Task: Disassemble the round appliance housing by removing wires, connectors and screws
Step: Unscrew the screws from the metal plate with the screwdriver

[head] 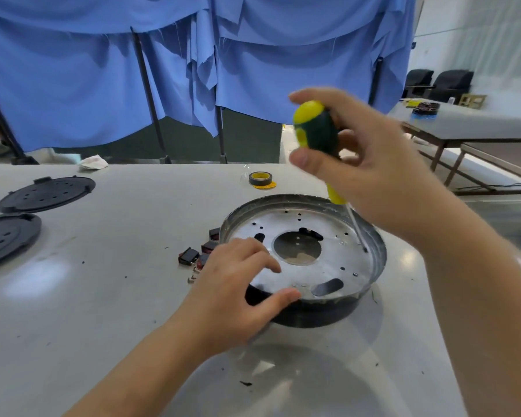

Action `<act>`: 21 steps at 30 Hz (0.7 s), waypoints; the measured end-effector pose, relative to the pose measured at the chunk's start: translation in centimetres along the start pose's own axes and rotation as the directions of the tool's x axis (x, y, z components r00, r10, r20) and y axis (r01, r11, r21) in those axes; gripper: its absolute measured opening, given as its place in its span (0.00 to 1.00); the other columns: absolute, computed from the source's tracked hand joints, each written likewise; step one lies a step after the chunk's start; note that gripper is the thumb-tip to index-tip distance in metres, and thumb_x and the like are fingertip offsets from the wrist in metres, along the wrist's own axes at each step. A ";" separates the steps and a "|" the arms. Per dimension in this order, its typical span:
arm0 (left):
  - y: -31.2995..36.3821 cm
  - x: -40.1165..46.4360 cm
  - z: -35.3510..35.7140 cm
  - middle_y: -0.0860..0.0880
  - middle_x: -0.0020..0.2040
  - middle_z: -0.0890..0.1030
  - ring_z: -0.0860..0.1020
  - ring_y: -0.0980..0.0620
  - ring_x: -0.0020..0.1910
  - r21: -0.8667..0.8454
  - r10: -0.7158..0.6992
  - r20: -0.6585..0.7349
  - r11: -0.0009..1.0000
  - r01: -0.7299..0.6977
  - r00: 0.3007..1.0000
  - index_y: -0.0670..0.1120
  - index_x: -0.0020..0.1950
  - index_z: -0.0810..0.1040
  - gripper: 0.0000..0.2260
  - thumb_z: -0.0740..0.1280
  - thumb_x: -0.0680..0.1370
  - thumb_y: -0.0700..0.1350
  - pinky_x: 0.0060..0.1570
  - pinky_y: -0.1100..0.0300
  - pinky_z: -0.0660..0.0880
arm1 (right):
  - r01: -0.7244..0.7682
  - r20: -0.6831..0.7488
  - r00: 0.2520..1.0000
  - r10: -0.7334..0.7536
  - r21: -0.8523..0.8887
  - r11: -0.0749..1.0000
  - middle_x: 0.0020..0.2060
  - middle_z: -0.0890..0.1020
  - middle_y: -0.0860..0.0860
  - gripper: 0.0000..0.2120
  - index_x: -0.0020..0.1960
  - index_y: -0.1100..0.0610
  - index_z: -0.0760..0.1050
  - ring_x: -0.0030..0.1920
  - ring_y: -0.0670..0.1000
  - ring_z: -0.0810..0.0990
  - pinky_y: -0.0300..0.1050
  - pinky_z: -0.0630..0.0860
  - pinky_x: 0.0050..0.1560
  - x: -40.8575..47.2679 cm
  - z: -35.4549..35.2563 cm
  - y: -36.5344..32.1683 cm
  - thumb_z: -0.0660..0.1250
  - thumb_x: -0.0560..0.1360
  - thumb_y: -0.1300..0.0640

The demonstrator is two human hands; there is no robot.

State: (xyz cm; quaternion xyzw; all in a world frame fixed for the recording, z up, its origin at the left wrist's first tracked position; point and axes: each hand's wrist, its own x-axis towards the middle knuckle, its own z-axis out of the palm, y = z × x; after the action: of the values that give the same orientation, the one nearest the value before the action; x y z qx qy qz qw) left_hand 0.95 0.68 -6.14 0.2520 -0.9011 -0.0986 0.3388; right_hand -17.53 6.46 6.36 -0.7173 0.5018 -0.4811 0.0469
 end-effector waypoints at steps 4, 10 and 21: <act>-0.5 0.0 0.3 0.57 0.39 0.74 0.72 0.57 0.41 0.050 0.068 0.002 0.996 -0.068 0.998 0.49 0.41 0.78 0.20 0.69 0.68 0.67 0.49 0.62 0.67 | -0.094 0.291 0.946 0.144 -0.179 0.979 0.52 0.74 0.39 0.18 0.62 0.35 0.68 0.46 0.37 0.75 0.32 0.71 0.44 -0.7 1.3 1.0 0.68 0.75 0.47; -0.8 0.0 0.8 0.56 0.34 0.72 0.67 0.57 0.34 0.079 0.139 0.017 0.987 -0.140 0.990 0.48 0.35 0.74 0.16 0.74 0.68 0.58 0.40 0.62 0.64 | -0.124 0.358 0.916 0.184 -0.184 0.975 0.53 0.72 0.42 0.20 0.65 0.33 0.65 0.54 0.42 0.73 0.33 0.70 0.50 -2.3 1.6 1.2 0.64 0.77 0.48; -0.9 -0.1 0.4 0.55 0.31 0.72 0.69 0.54 0.32 0.015 0.095 0.017 0.995 -0.095 0.995 0.46 0.33 0.75 0.15 0.76 0.66 0.54 0.40 0.63 0.65 | -0.020 0.399 0.898 0.186 -0.385 0.923 0.50 0.68 0.39 0.25 0.70 0.34 0.63 0.49 0.39 0.69 0.29 0.65 0.54 -4.0 1.4 1.1 0.65 0.78 0.51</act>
State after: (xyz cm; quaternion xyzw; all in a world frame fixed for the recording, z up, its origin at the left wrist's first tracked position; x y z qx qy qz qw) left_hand 1.05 0.00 -6.80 0.2108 -0.9155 -0.0771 0.3338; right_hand -17.35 8.40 2.49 -0.7729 0.5988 -0.2051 0.0452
